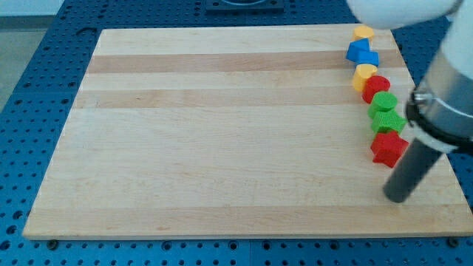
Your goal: Push the yellow heart to the left
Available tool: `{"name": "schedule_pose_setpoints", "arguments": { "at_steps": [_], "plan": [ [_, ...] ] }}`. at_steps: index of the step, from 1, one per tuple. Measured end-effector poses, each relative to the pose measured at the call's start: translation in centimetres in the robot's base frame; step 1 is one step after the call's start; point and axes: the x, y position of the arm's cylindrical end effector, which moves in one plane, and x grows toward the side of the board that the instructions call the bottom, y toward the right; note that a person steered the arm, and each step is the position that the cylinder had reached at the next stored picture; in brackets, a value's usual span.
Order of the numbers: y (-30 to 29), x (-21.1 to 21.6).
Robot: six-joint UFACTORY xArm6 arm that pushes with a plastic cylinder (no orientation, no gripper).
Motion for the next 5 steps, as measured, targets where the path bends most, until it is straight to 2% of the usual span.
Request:
{"name": "schedule_pose_setpoints", "arguments": {
  "at_steps": [1, 2, 5],
  "plan": [
    [6.8, -1.2],
    [9.0, -6.4],
    [7.3, -20.0]
  ]
}}
